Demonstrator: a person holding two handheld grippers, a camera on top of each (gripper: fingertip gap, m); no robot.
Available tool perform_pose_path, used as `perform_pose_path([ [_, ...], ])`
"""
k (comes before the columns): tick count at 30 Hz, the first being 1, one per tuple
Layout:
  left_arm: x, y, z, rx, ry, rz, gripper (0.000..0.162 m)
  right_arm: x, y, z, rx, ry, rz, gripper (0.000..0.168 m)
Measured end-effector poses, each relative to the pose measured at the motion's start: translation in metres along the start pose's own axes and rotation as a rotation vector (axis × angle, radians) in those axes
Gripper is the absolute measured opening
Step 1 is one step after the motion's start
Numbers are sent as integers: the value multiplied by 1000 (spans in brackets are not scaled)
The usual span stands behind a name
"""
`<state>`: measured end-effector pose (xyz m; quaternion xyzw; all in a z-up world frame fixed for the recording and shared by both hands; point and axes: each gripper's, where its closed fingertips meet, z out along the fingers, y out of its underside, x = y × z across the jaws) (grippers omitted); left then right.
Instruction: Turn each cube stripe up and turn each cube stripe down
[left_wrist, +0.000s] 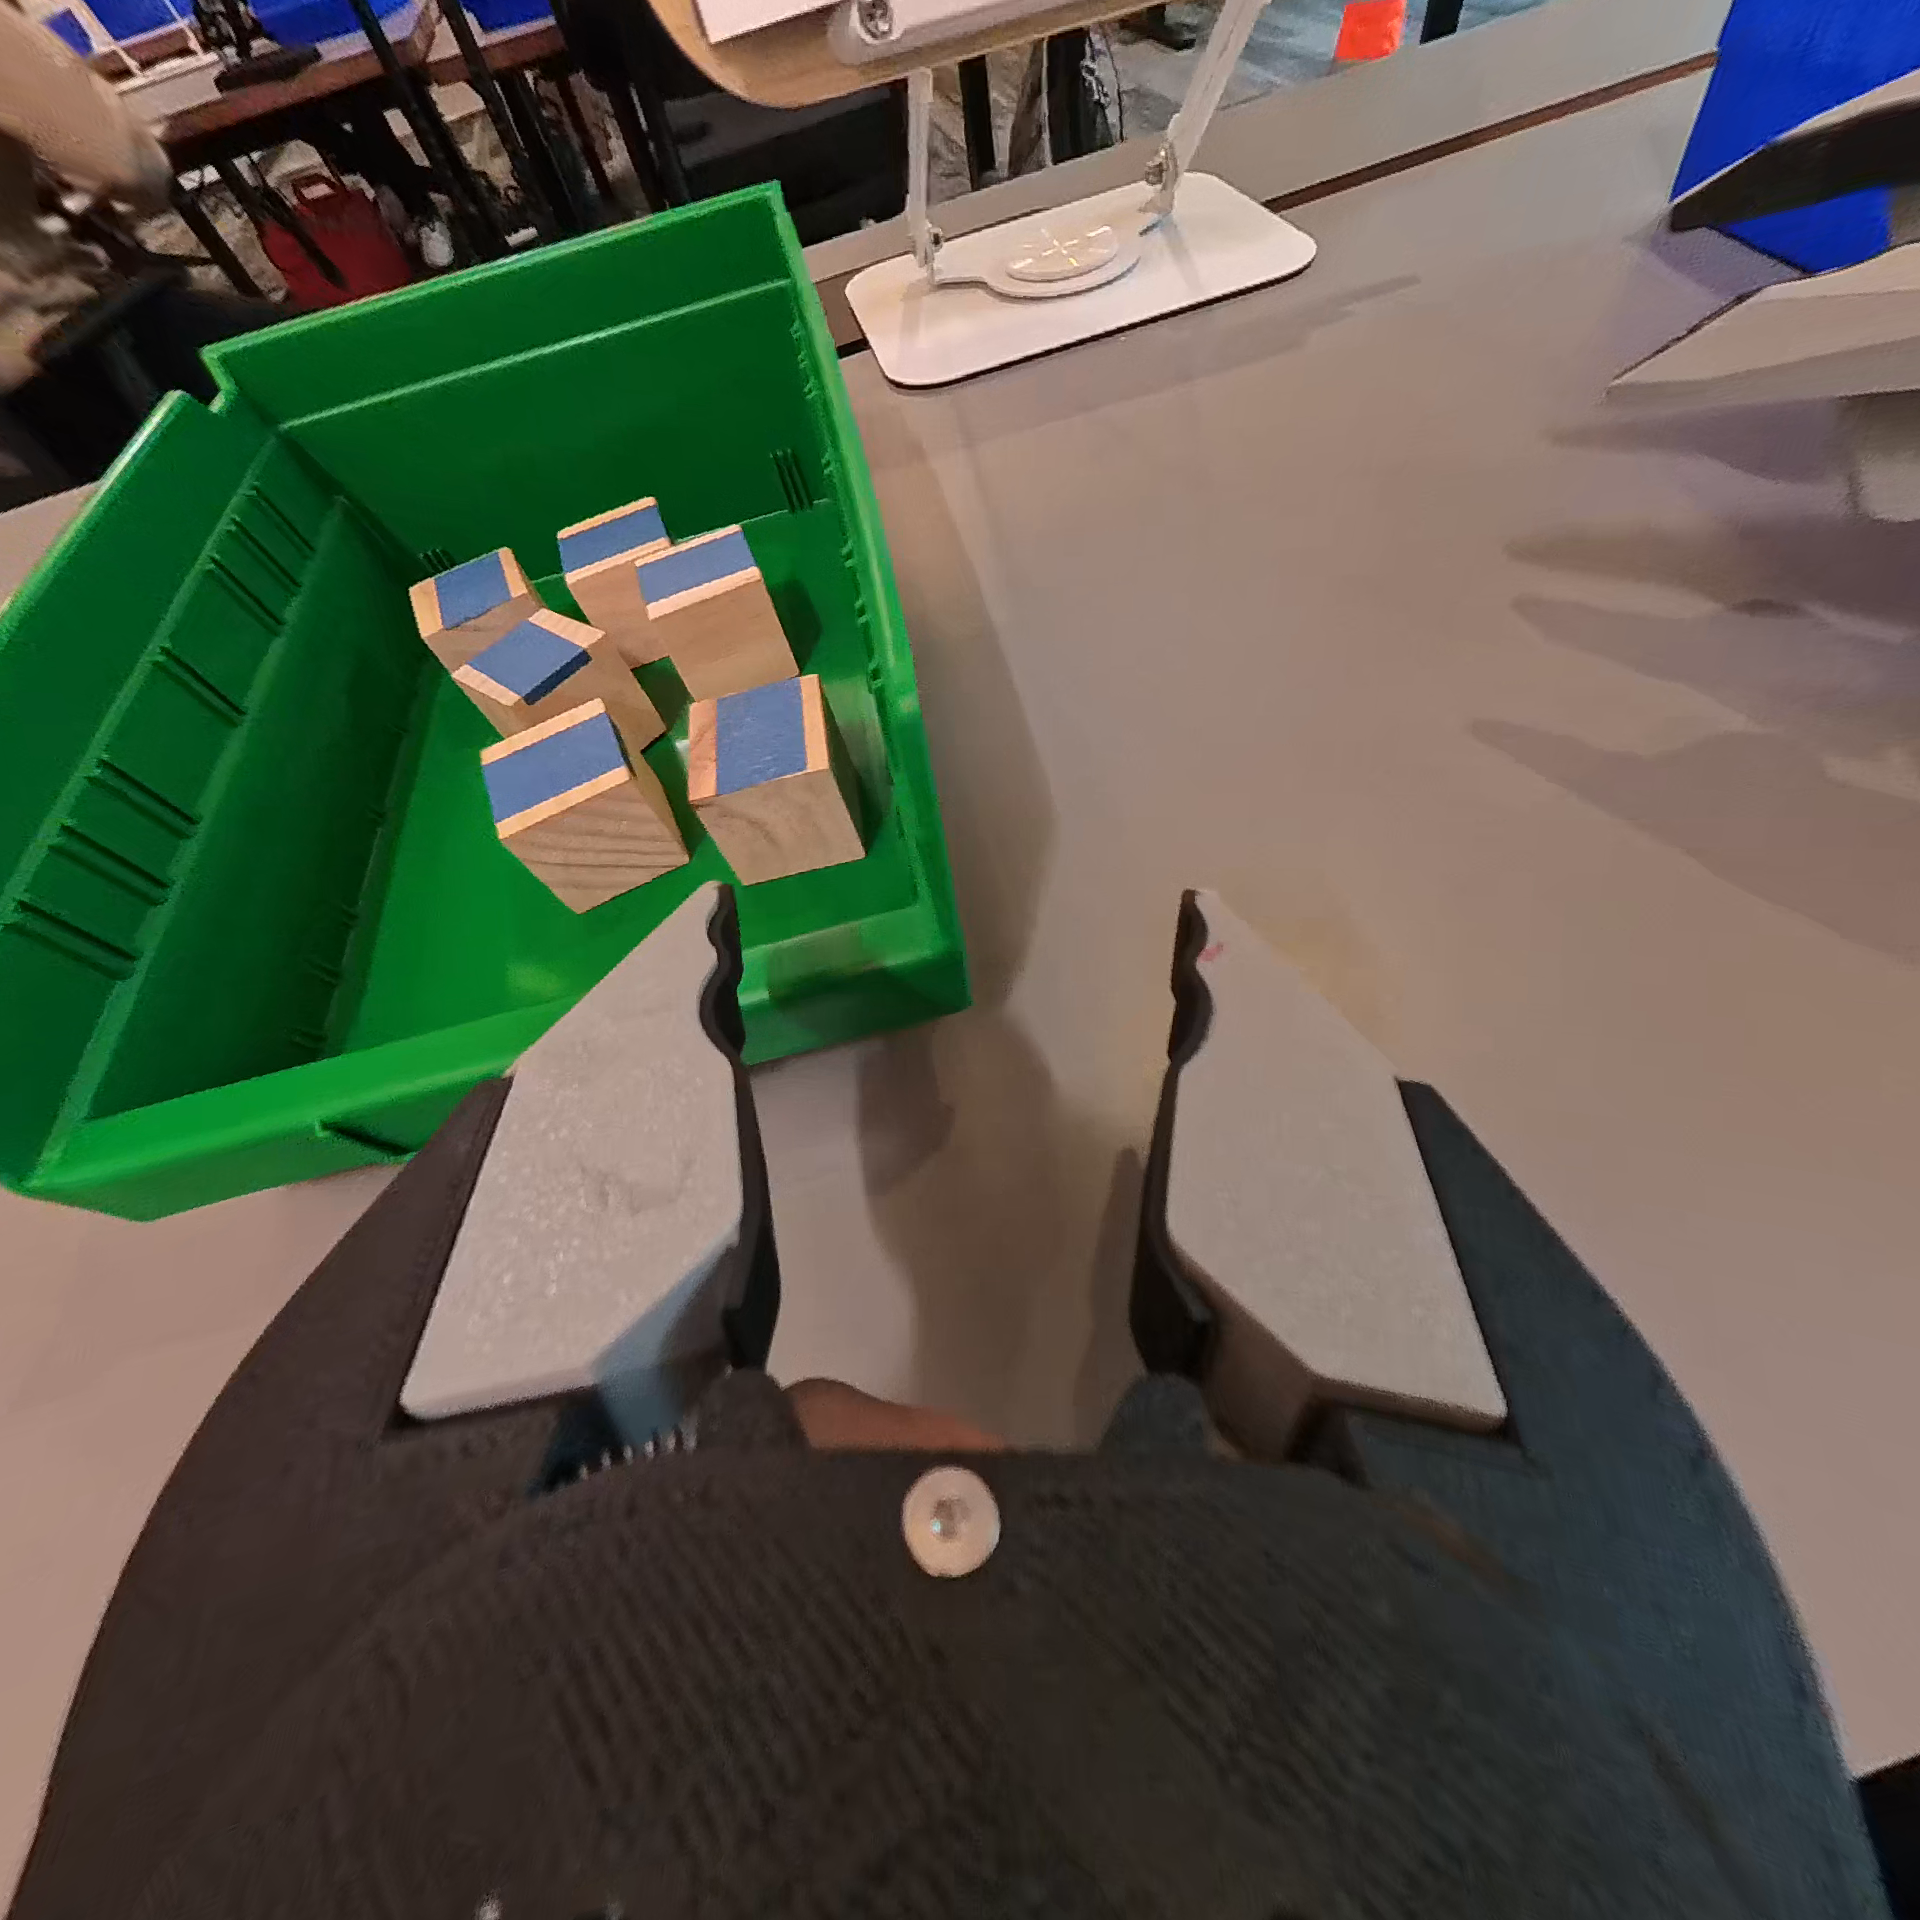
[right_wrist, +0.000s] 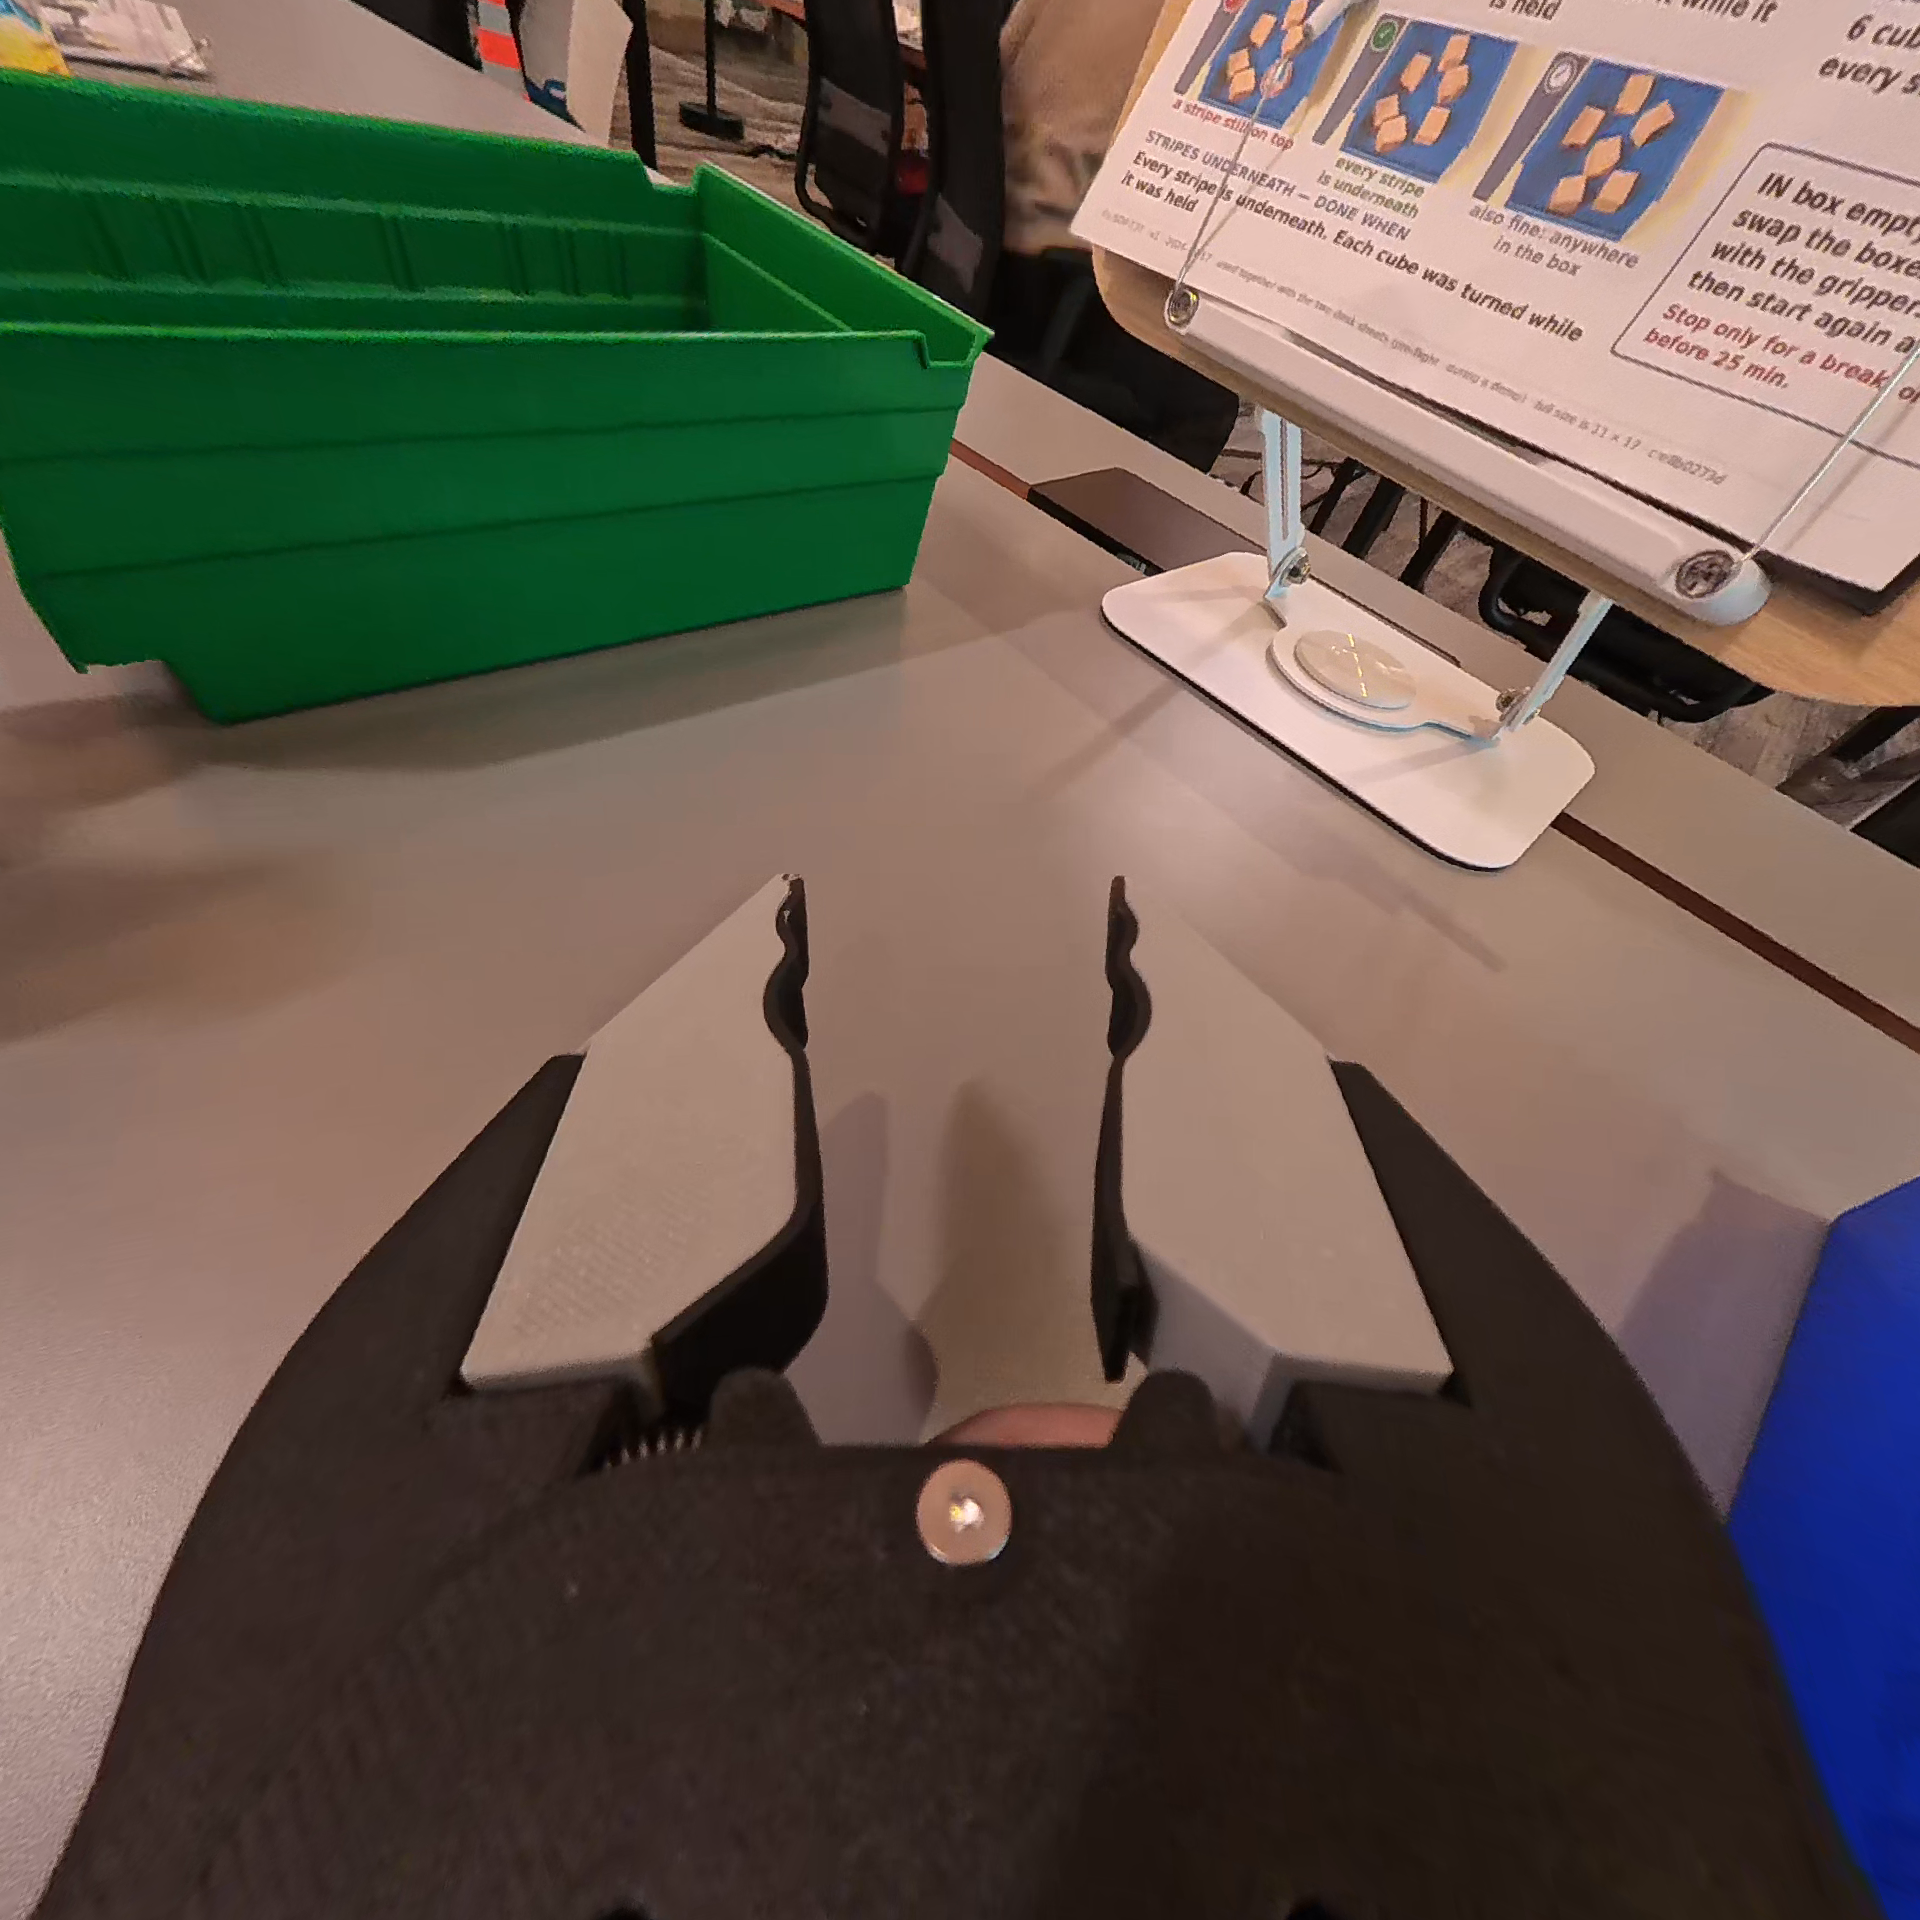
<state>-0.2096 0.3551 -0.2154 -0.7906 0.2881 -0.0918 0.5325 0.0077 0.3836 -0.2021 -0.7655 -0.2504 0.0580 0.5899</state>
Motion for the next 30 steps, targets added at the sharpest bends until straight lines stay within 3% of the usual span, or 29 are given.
perform_pose_path([
  [11,-55,-10,-22,59,-56,-134,80,6,-1,-5,9,35,-24,54],
  [18,-70,-7,-12,55,-81,-121,74,8,6,-3,-11,24,-5,53],
  [23,-72,-1,3,25,-31,-153,72,10,11,-1,-30,25,10,52],
  [30,-55,-15,14,59,9,-89,72,16,12,-2,-38,51,-12,53],
])
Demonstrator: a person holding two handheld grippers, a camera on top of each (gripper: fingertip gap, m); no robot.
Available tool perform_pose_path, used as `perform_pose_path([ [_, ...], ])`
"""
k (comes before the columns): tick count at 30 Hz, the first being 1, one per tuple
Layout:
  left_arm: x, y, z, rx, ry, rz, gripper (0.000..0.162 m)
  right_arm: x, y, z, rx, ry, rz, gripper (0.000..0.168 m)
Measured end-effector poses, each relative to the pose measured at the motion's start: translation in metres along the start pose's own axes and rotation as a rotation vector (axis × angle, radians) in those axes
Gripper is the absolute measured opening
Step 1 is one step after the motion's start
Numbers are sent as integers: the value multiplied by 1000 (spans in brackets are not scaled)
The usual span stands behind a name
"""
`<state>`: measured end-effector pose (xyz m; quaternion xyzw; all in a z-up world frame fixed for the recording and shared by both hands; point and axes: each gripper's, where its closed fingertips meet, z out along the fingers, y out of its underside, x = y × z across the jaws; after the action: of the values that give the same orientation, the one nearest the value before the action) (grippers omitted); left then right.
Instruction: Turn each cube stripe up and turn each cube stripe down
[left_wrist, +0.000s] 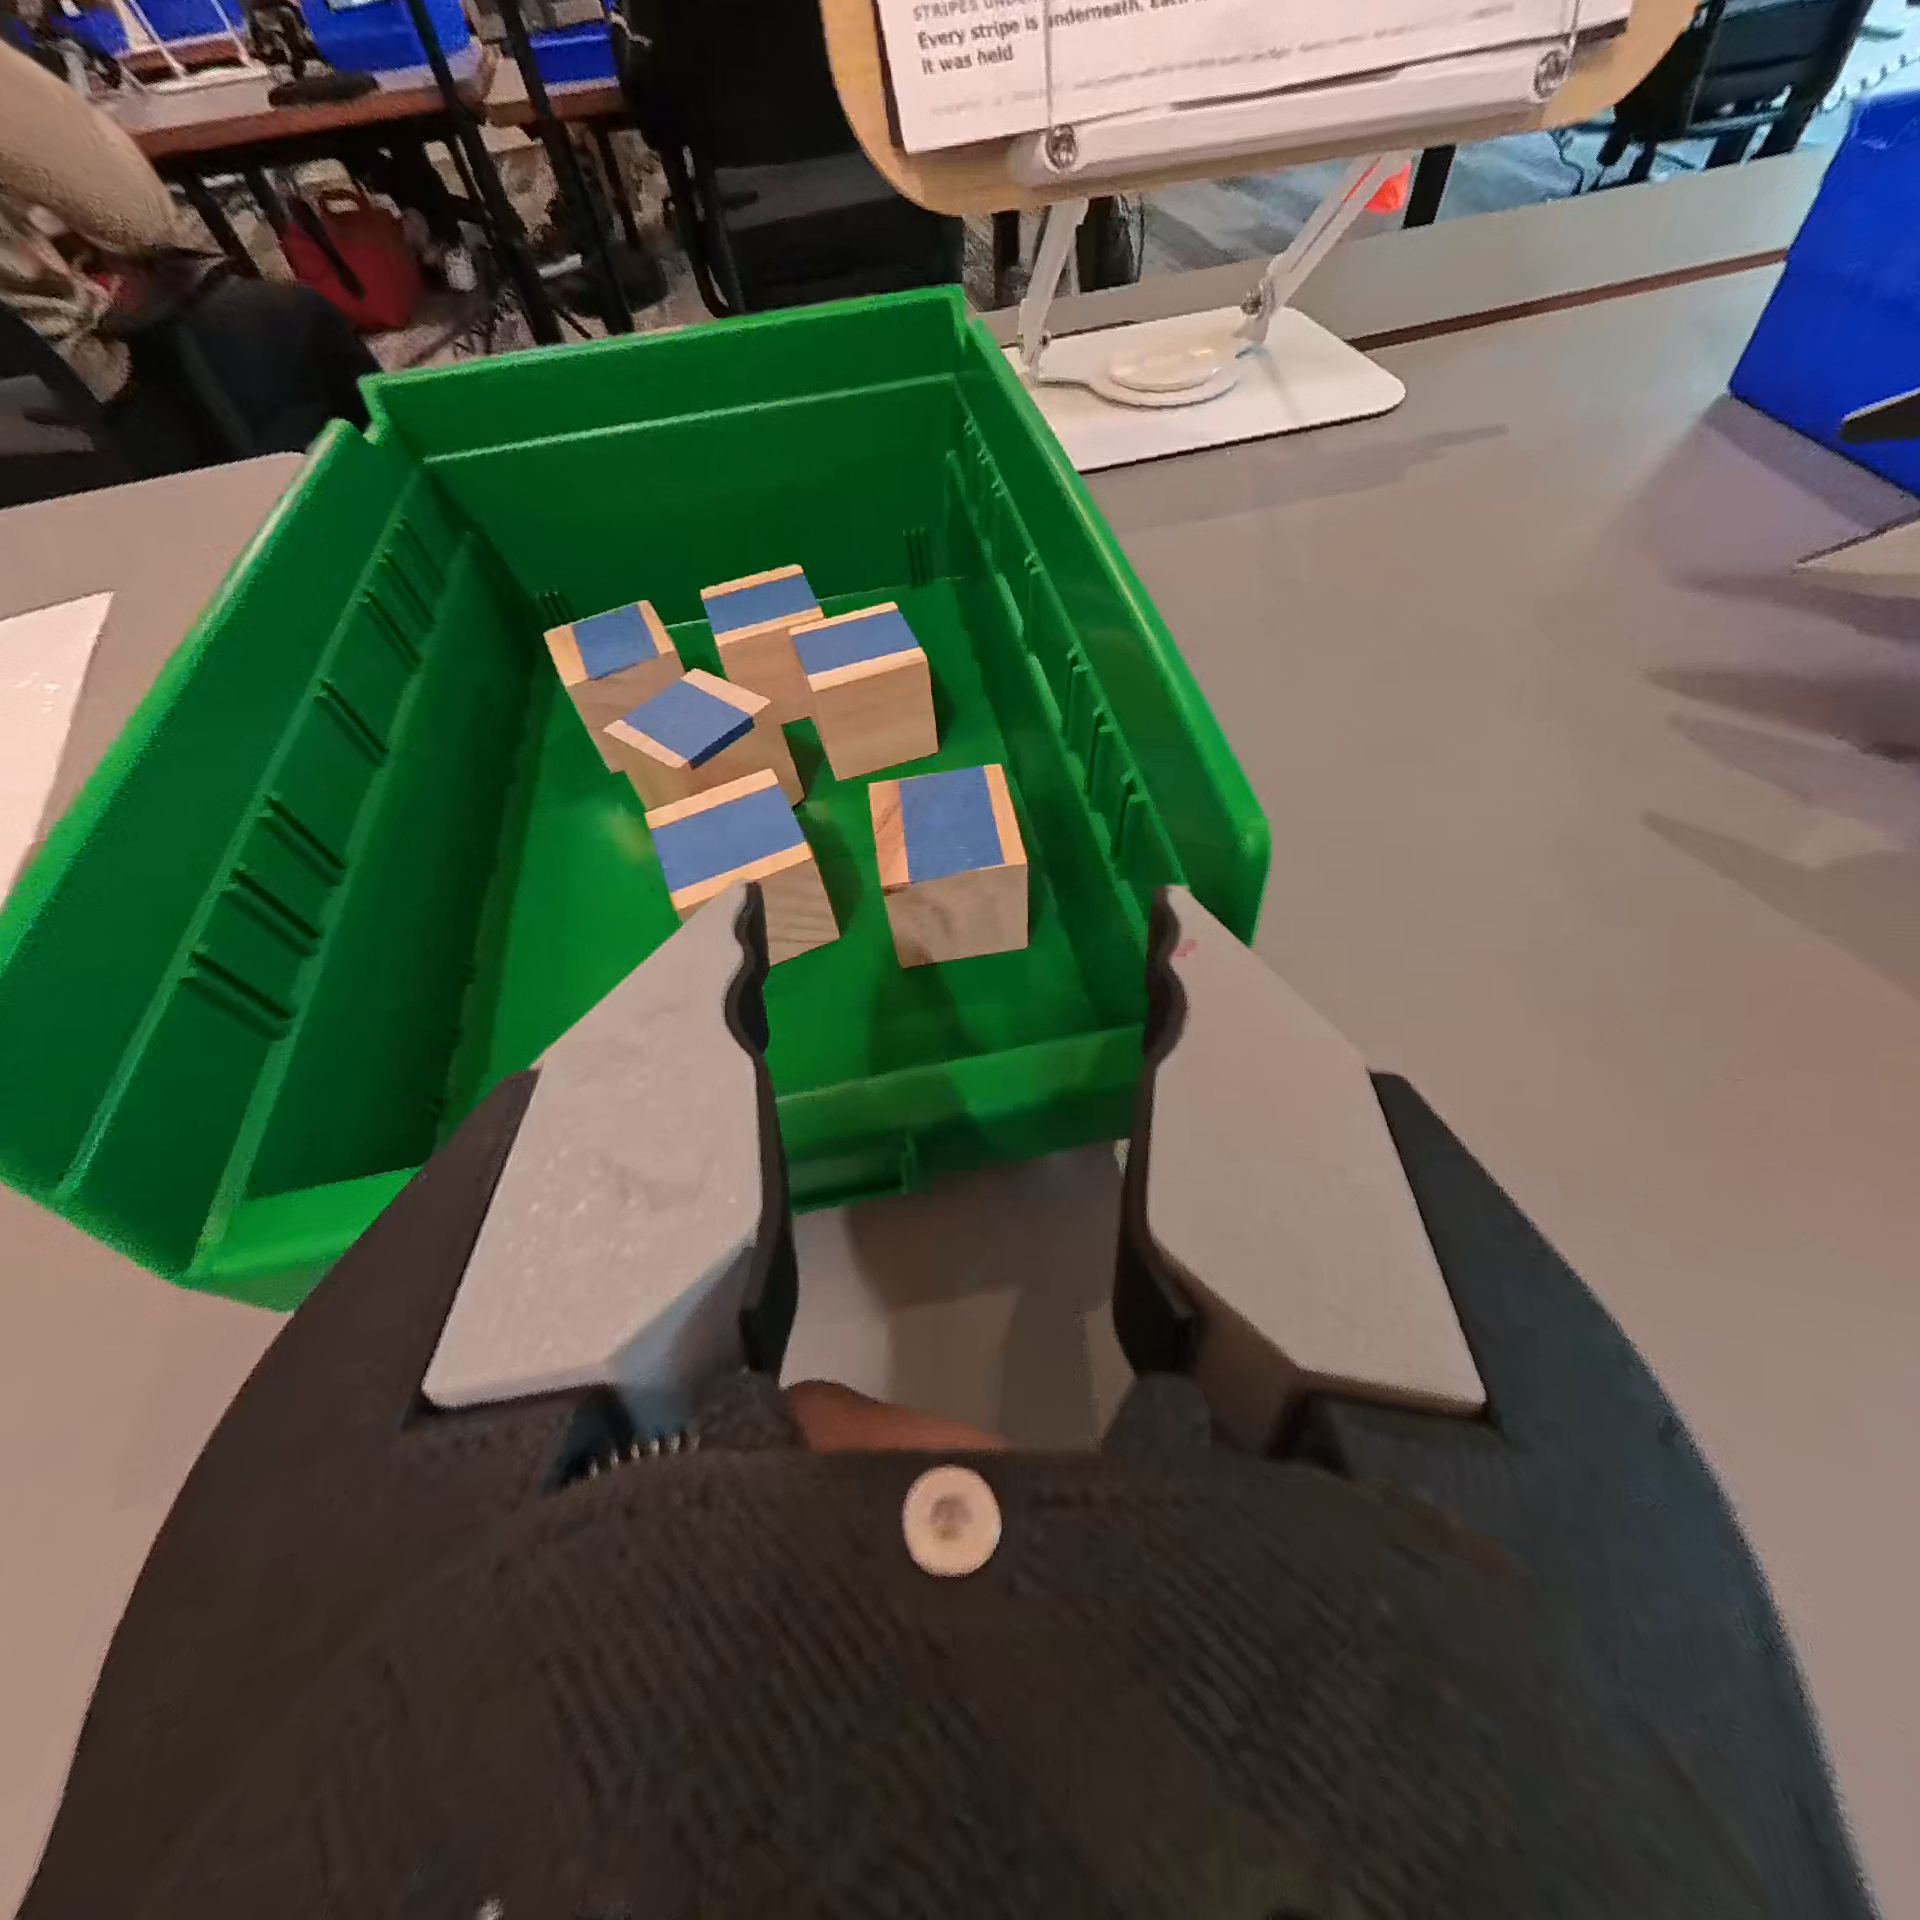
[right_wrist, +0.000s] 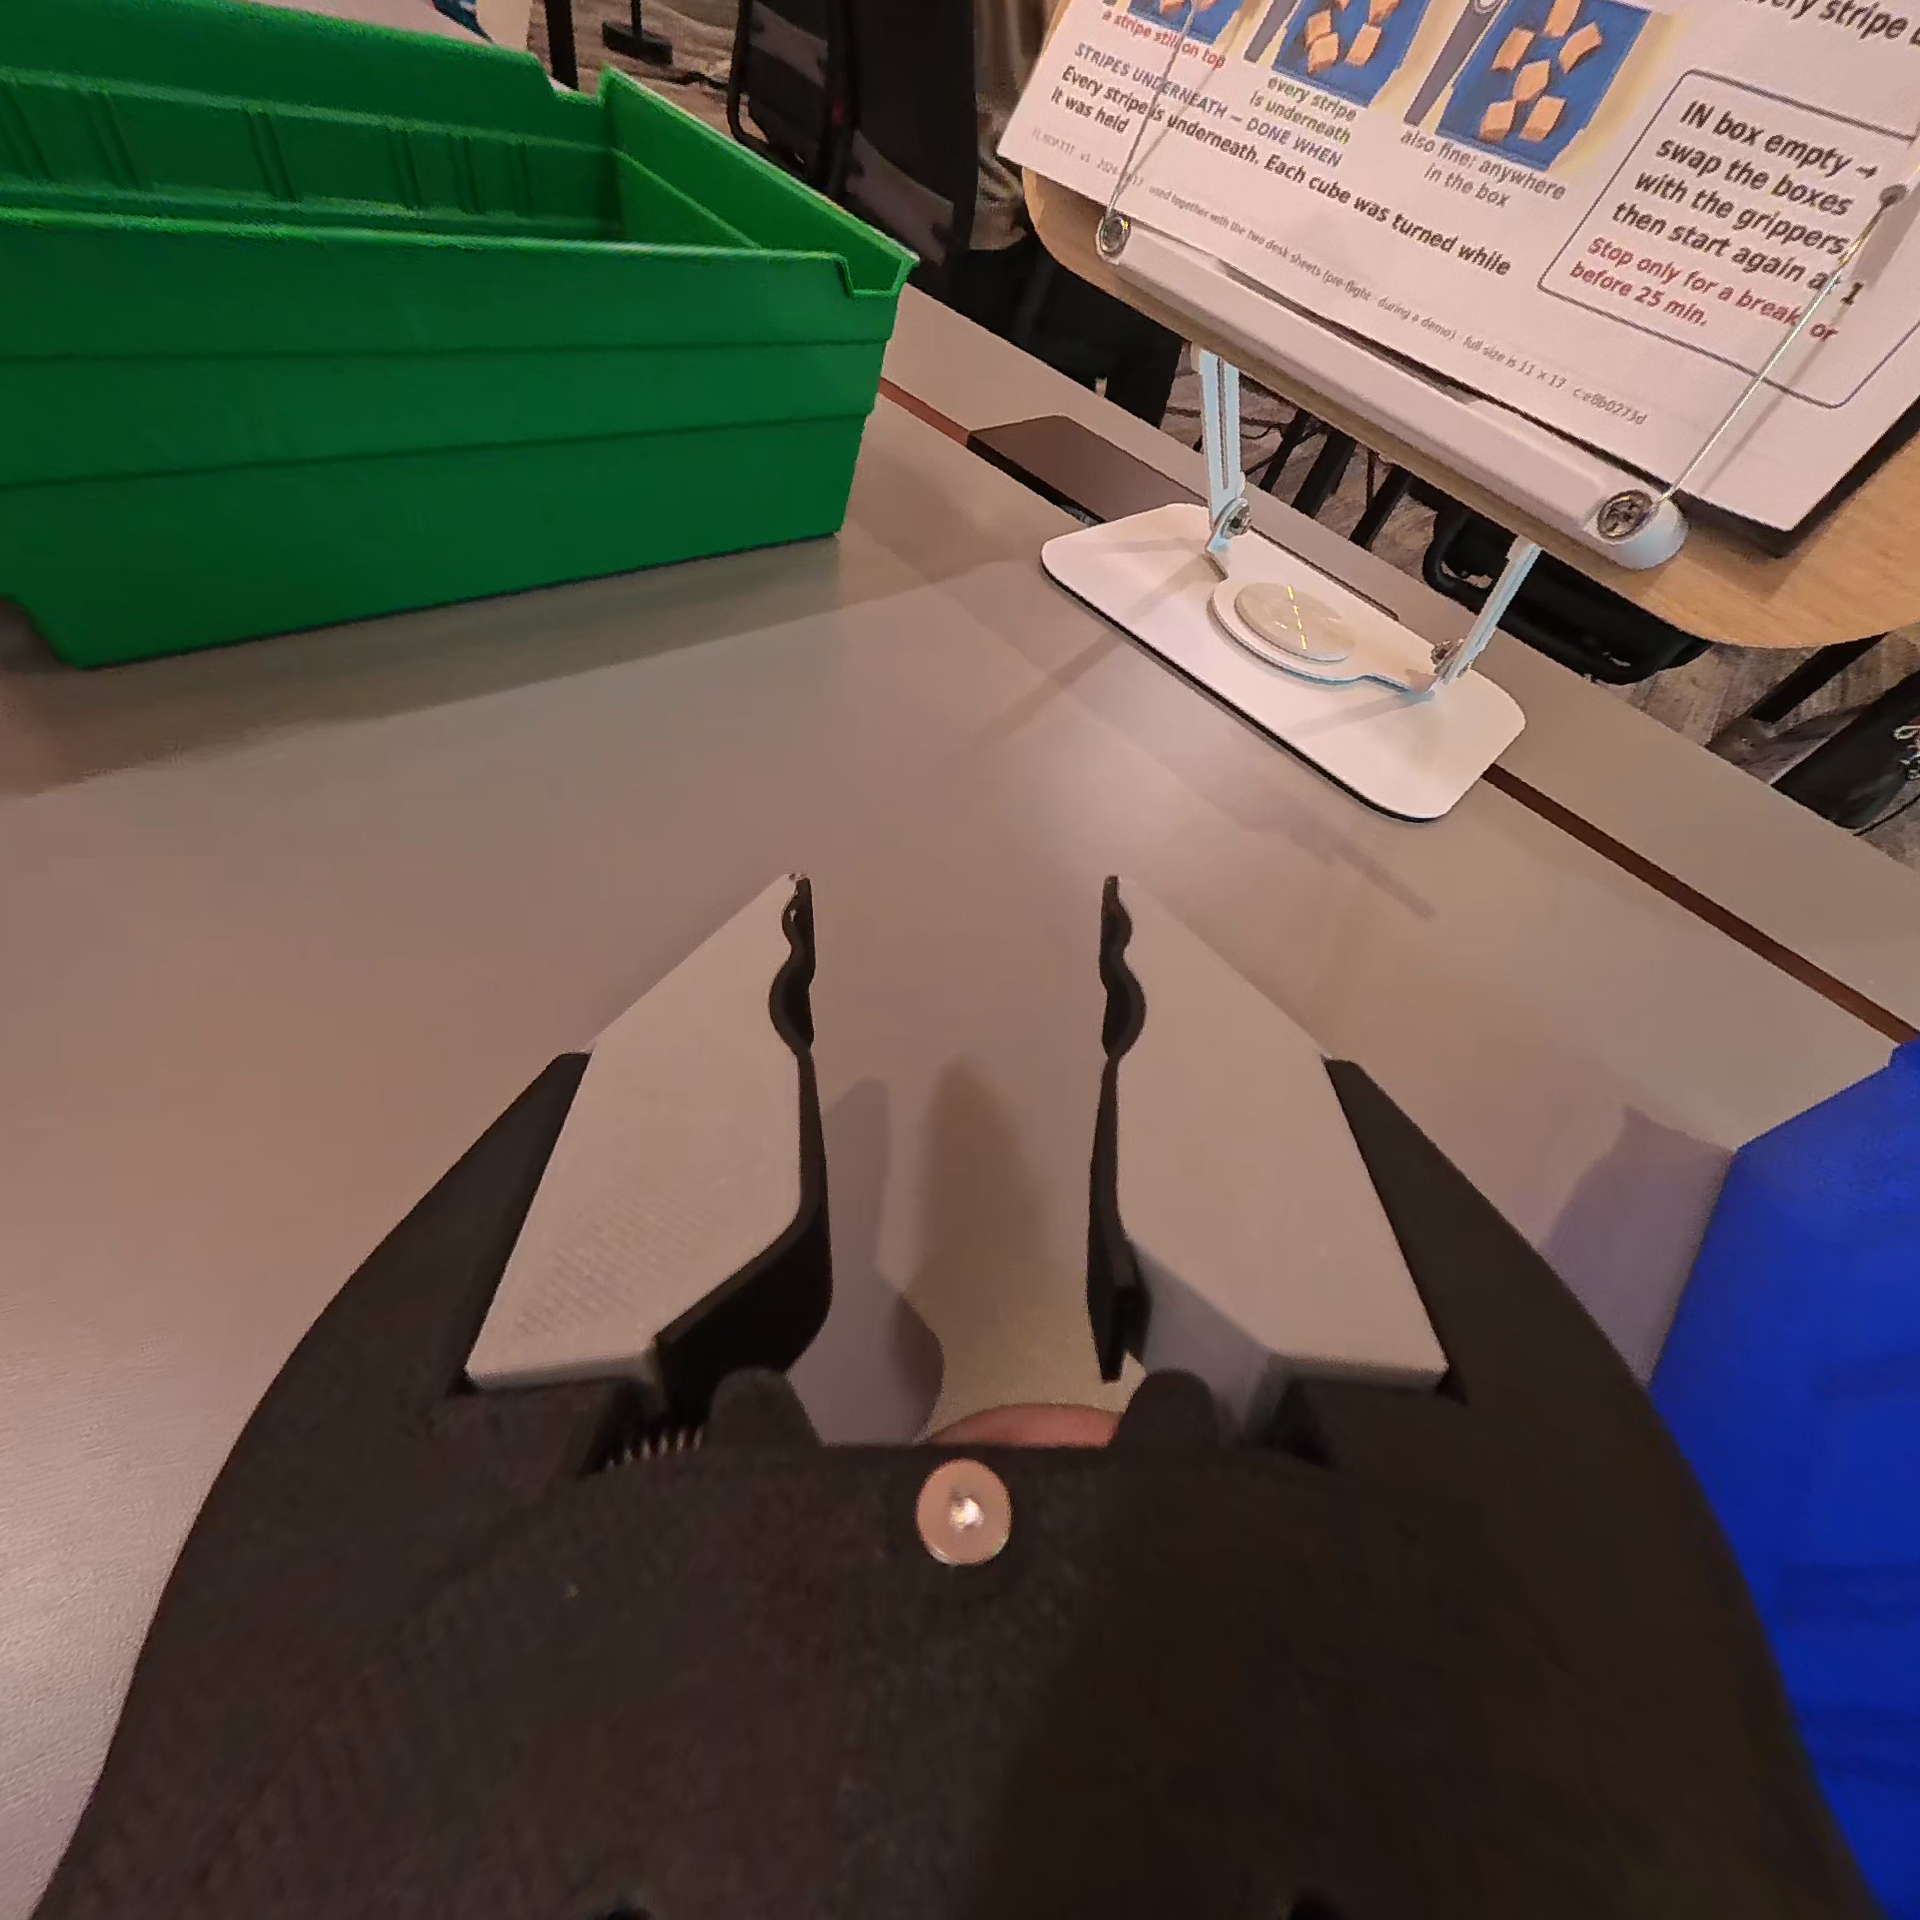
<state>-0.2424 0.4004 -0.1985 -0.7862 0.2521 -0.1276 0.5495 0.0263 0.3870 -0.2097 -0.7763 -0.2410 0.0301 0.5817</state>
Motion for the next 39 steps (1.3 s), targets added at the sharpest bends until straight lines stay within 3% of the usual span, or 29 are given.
perform_pose_path([
  [12,2,2,17,-7,15,11,66,0,3,6,-20,-20,3,59],
  [39,-4,11,20,-33,-12,7,70,-6,11,10,-43,-29,7,60],
])
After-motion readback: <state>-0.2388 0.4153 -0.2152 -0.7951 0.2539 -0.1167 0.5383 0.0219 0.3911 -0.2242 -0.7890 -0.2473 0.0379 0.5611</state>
